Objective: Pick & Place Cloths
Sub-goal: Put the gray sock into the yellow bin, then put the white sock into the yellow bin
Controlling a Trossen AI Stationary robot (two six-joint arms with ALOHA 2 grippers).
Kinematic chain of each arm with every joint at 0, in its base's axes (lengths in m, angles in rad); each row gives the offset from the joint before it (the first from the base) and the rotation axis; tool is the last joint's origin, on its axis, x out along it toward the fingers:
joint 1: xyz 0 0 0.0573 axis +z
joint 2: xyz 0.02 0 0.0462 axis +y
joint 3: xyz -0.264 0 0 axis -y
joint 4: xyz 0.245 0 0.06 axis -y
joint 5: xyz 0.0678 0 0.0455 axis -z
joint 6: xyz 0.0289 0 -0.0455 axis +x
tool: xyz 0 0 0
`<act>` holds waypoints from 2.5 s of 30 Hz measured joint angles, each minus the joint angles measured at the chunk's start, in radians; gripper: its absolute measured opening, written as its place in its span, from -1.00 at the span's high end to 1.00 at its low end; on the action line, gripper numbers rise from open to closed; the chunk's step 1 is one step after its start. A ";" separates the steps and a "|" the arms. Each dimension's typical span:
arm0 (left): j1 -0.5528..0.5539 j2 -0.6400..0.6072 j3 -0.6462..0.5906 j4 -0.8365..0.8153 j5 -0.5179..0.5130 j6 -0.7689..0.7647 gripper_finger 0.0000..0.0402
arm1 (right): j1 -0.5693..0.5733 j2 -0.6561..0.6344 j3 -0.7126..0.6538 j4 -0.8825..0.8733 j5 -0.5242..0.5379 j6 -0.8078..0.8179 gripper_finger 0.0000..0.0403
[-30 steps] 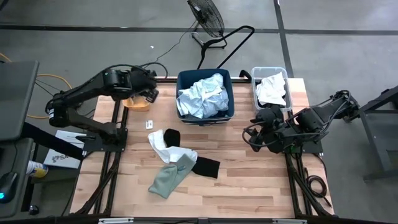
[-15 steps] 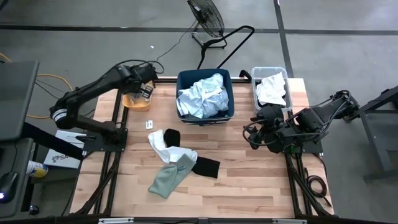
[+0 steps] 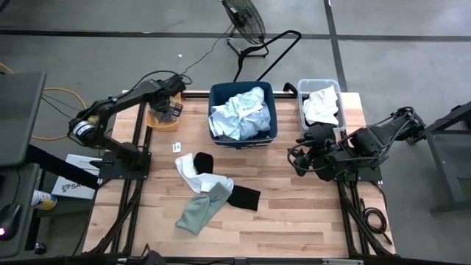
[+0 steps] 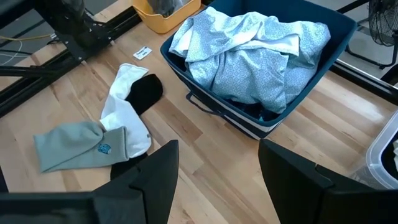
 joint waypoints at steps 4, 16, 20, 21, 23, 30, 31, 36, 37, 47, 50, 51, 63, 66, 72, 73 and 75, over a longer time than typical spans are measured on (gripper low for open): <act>0.027 0.047 -0.013 0.055 0.038 0.024 1.00 | 0.000 0.000 0.000 0.000 0.000 0.007 -0.06; 0.024 0.148 -0.014 0.102 0.122 0.042 0.90 | 0.000 0.000 0.000 -0.001 -0.008 0.018 -0.06; 0.023 0.146 -0.014 0.095 0.135 0.044 0.63 | 0.000 0.000 0.000 -0.001 -0.008 0.018 -0.06; 0.024 0.142 -0.014 0.090 0.139 0.045 0.55 | 0.000 0.000 0.000 -0.001 -0.008 0.018 -0.06; 0.024 0.133 -0.014 0.079 0.149 0.047 0.37 | 0.000 0.000 0.000 -0.001 -0.008 0.018 -0.06; 0.023 0.075 -0.014 0.027 0.284 0.076 -0.19 | 0.000 0.000 0.000 -0.003 -0.025 0.015 -0.06; 0.023 0.064 -0.014 0.021 0.302 0.079 -0.23 | 0.000 0.000 0.000 -0.004 -0.029 0.015 -0.06; 0.023 0.000 -0.014 -0.015 0.330 0.075 -0.32 | 0.000 0.000 0.000 -0.009 -0.029 0.014 -0.06; 0.023 -0.013 -0.014 -0.019 0.330 0.072 -0.32 | 0.000 0.000 0.000 -0.010 -0.029 0.014 -0.06; 0.023 -0.148 -0.014 -0.099 0.572 0.104 -0.33 | 0.000 0.000 0.000 -0.010 -0.031 -0.012 -0.06; 0.012 -0.170 -0.014 -0.130 0.712 0.144 -0.33 | 0.000 0.000 0.000 -0.010 -0.031 -0.029 -0.06; -0.002 -0.172 -0.014 -0.139 0.735 0.146 -0.33 | 0.000 0.000 0.000 -0.010 -0.031 -0.035 -0.06; -0.343 -0.174 -0.013 -0.163 0.681 0.040 -0.33 | 0.001 0.000 0.000 -0.010 -0.031 -0.069 -0.06; -0.423 -0.174 -0.013 -0.160 0.661 -0.012 -0.33 | 0.001 0.000 0.000 -0.009 -0.039 -0.081 -0.06; -0.567 -0.174 -0.013 -0.155 0.609 -0.144 -0.33 | 0.001 0.000 0.000 -0.008 -0.085 -0.084 -0.06; -0.589 -0.174 -0.013 -0.155 0.603 -0.167 -0.33 | 0.001 0.000 0.000 -0.008 -0.087 -0.084 -0.06; -0.631 -0.174 -0.013 -0.155 0.597 -0.208 -0.33 | 0.001 0.000 0.000 -0.008 -0.093 -0.088 -0.06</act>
